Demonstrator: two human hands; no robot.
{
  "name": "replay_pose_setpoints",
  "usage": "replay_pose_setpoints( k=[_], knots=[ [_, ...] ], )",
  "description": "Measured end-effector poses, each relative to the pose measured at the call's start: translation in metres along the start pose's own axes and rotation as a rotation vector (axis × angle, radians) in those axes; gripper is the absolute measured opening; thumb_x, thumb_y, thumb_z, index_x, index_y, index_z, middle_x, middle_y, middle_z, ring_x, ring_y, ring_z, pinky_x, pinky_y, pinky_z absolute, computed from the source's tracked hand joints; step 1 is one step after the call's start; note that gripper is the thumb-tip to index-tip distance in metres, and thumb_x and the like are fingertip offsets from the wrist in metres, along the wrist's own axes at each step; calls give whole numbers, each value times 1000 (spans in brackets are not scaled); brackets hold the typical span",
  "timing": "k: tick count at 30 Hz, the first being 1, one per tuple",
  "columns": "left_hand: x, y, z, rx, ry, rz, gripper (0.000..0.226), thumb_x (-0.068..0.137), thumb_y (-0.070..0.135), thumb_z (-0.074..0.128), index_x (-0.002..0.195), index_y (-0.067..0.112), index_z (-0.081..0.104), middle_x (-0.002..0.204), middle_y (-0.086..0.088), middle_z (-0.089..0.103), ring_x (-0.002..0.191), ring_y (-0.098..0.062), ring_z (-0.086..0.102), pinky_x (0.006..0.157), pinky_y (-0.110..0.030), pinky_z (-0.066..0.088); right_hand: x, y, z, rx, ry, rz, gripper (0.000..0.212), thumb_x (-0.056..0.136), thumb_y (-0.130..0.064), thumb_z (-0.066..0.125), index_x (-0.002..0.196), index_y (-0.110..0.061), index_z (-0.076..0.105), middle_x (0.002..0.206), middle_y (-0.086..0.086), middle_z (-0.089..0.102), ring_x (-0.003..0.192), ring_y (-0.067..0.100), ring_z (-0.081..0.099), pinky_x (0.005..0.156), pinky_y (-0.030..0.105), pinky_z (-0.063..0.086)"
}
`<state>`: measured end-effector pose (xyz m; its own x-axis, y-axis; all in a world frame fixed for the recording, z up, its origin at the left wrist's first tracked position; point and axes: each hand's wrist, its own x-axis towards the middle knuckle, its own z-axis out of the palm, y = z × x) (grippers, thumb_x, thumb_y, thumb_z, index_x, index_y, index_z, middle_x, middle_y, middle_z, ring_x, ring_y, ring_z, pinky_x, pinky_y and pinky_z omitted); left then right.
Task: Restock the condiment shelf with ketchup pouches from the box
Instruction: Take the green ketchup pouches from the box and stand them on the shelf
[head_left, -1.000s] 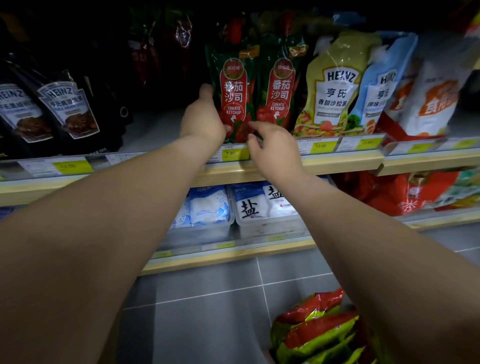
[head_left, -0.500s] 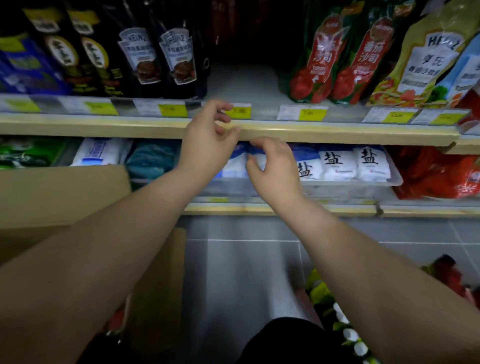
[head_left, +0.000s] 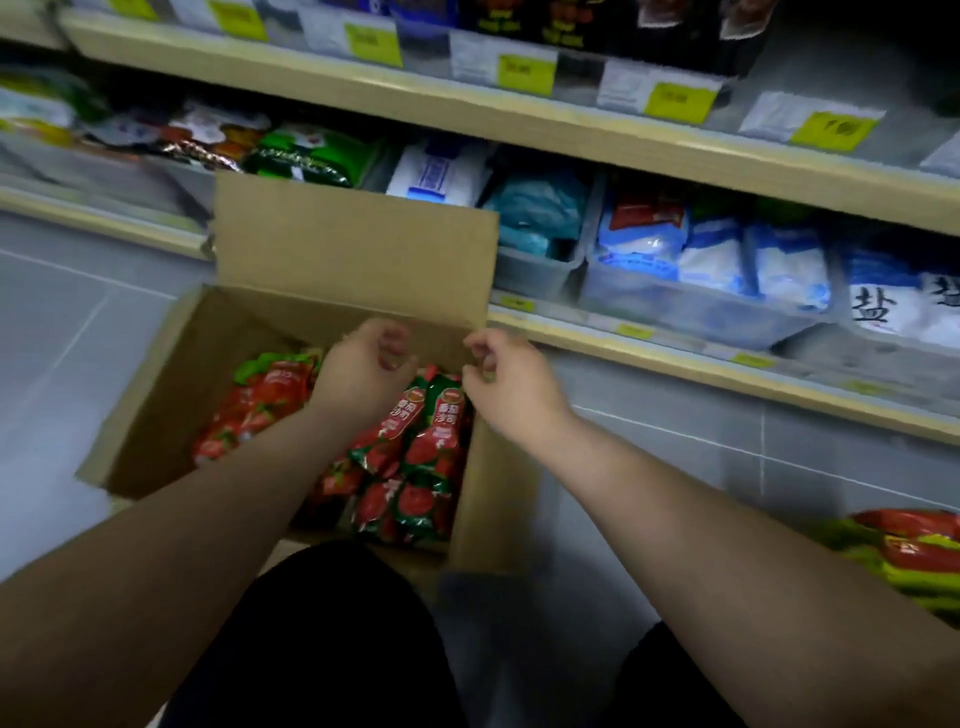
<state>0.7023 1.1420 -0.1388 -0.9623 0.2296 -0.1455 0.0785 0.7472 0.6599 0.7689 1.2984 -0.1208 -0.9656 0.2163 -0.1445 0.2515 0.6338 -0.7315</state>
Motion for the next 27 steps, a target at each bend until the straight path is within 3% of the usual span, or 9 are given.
replay_pose_setpoints(
  k=[5, 8, 12, 16, 19, 24, 27],
  knots=[
    [0, -81, -6, 113, -147, -174, 39, 82, 29, 66, 117, 18, 55, 106, -1, 65, 91, -20, 60, 73, -24, 42, 5, -11, 83, -58, -231, 227, 42, 84, -23, 61, 124, -13, 51, 121, 9, 60, 106, 26, 58, 83, 28, 46],
    [8, -114, 7, 160, -275, -213, 48, 81, 30, 67, 125, 15, 52, 119, -8, 64, 106, -25, 60, 82, -28, 46, 13, -5, 117, -124, -320, 435, 38, 85, -28, 60, 116, -10, 49, 122, 12, 57, 102, 28, 58, 78, 28, 47],
    [20, -139, 24, 164, -398, -244, 56, 81, 35, 67, 130, 14, 51, 126, -9, 60, 111, -25, 58, 89, -31, 49, 27, 10, 150, -169, -348, 708, 64, 85, -29, 60, 137, -2, 34, 135, 18, 46, 120, 34, 49, 99, 40, 46],
    [26, -149, 37, 120, -363, -242, 50, 81, 30, 67, 126, 14, 53, 124, -9, 61, 110, -26, 58, 87, -29, 47, 41, 22, 170, -113, -312, 888, 71, 86, -22, 61, 140, 4, 24, 140, 20, 41, 126, 33, 45, 104, 39, 42],
    [27, -151, 43, 82, -322, -210, 45, 82, 28, 66, 123, 12, 55, 120, -10, 63, 108, -27, 59, 84, -28, 46, 48, 27, 179, -133, -293, 936, 70, 84, -22, 66, 138, 4, 30, 138, 18, 45, 124, 32, 47, 103, 38, 43],
    [31, -149, 49, 17, -344, -221, 41, 84, 27, 64, 121, 14, 56, 115, -7, 65, 102, -23, 61, 81, -26, 46, 46, 31, 191, -177, -234, 932, 104, 65, -42, 81, 142, 2, 26, 145, 17, 35, 133, 33, 34, 106, 40, 36],
    [36, -148, 52, -30, -351, -258, 38, 85, 28, 63, 121, 17, 55, 114, -4, 64, 100, -21, 61, 79, -24, 46, 42, 39, 195, -58, -202, 951, 86, 63, -40, 83, 132, -6, 45, 135, 14, 47, 125, 31, 45, 102, 39, 43]
  ],
)
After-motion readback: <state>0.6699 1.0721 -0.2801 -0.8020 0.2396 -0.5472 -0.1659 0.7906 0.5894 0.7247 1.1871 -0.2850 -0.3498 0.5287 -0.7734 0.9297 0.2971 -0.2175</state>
